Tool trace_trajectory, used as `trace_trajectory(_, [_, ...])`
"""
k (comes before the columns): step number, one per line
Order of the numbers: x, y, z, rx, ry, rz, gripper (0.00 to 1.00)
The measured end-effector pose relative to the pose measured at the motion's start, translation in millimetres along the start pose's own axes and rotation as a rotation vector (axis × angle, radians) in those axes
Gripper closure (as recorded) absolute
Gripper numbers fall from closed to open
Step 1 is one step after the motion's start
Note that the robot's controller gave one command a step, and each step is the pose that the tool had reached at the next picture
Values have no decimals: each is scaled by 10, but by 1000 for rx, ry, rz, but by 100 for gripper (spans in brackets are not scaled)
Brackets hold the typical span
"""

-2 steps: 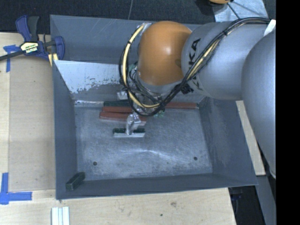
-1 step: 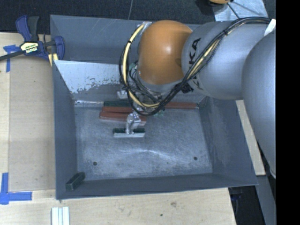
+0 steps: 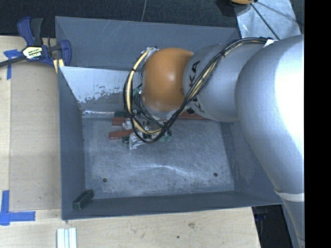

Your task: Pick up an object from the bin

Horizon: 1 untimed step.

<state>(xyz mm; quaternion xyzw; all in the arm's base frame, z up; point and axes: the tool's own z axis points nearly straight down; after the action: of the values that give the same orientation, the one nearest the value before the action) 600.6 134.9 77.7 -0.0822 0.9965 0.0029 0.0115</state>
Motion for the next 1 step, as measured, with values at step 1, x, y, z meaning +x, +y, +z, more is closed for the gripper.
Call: trace_trajectory(1, [0, 0, 0, 0, 0, 0, 100])
